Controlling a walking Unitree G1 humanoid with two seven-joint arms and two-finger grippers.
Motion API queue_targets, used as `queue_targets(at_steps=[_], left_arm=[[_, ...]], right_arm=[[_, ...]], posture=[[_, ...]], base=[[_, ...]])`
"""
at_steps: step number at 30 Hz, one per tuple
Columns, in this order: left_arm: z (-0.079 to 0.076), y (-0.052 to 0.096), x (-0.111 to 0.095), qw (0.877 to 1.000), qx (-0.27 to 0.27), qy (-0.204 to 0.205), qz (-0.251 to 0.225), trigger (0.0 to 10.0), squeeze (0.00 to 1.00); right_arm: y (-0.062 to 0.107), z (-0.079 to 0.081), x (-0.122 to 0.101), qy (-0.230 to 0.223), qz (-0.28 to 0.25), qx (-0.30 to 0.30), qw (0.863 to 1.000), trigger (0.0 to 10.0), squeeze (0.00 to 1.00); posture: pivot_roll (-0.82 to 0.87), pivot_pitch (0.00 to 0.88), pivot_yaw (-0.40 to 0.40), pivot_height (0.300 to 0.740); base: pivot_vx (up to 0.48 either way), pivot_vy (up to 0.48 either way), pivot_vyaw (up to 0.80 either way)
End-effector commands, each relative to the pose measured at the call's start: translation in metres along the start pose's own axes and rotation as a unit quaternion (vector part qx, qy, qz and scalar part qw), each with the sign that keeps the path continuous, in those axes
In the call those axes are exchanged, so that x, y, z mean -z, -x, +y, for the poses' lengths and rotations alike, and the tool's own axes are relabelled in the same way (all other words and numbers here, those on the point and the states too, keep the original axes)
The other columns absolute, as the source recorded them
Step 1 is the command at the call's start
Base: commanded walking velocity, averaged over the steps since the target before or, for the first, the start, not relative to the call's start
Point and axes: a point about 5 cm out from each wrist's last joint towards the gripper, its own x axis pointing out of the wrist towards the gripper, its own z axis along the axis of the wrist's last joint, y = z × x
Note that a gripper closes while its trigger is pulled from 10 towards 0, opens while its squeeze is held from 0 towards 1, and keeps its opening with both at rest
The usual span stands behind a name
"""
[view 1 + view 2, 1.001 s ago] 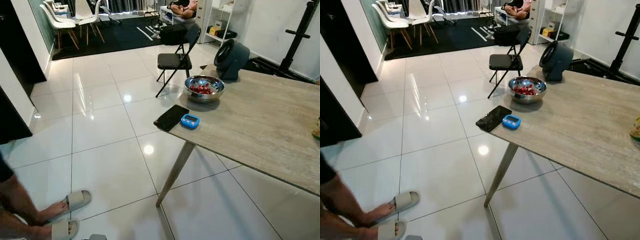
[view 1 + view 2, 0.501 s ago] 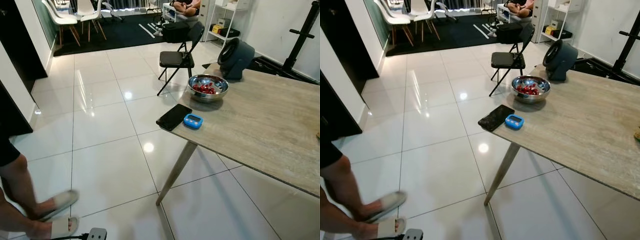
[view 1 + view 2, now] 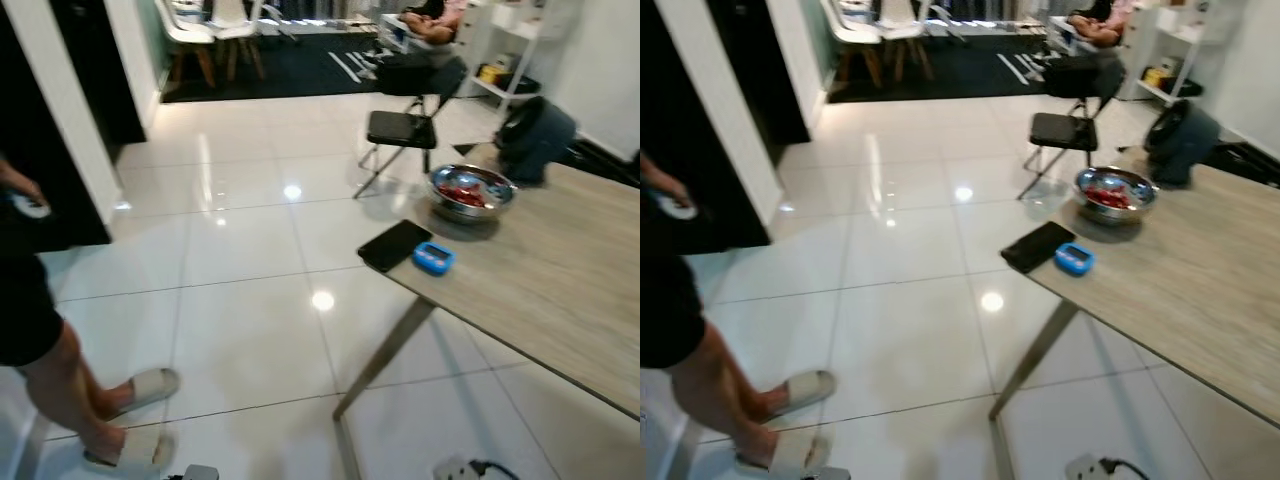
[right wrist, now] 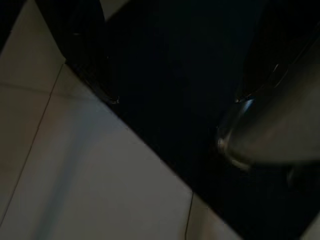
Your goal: Restocking fridge
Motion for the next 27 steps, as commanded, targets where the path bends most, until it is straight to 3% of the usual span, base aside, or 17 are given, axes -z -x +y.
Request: queue_targets(at_steps=[1,4,5,9,11,19,27], left_arm=[[-0.004,0.000,0.009,1.000,0.004,-0.007,0.022,10.0,0.00],[-0.003,0.000,0.007,1.000,0.004,-0.008,0.020,10.0,0.00],[-0.001,0.000,0.002,1.000,0.000,0.001,0.010,10.0,0.00],[0.000,0.000,0.001,1.000,-0.002,0.005,0.007,10.0,0.00],[-0.008,-0.001,0.006,1.000,0.011,-0.005,0.017,10.0,0.00],[-0.015,-0.003,0.003,1.000,0.021,0.014,0.007,10.0,0.00],[-0.018,-0.003,0.006,1.000,0.025,0.005,0.016,10.0,0.00]], right_arm=[[0.001,-0.001,0.007,-0.013,0.011,0.002,1.000,10.0,0.00],[0.002,-0.001,0.015,-0.006,0.024,0.003,1.000,10.0,0.00],[0.004,0.000,0.028,-0.002,0.046,0.003,0.999,10.0,0.00],[0.005,0.001,0.032,-0.002,0.051,0.003,0.999,10.0,0.00],[0.006,0.000,0.039,-0.020,0.056,0.011,0.998,10.0,0.00],[0.006,-0.001,0.038,-0.014,0.056,0.011,0.998,10.0,0.00],[0.006,-0.001,0.036,-0.006,0.053,0.011,0.999,10.0,0.00]], posture=[[-0.02,0.000,-0.022,0.740],[-0.02,0.000,-0.022,0.740],[-0.01,0.000,-0.022,0.740],[-0.02,0.000,-0.016,0.740],[-0.04,0.000,0.002,0.740],[-0.04,0.000,-0.003,0.740],[-0.05,0.000,-0.001,0.740]], base=[[0.000,0.000,0.79],[0.000,0.000,0.79],[0.000,0.000,0.79],[0.000,0.000,0.79],[0.000,0.000,0.79],[0.000,0.000,0.79],[0.000,0.000,0.66]])
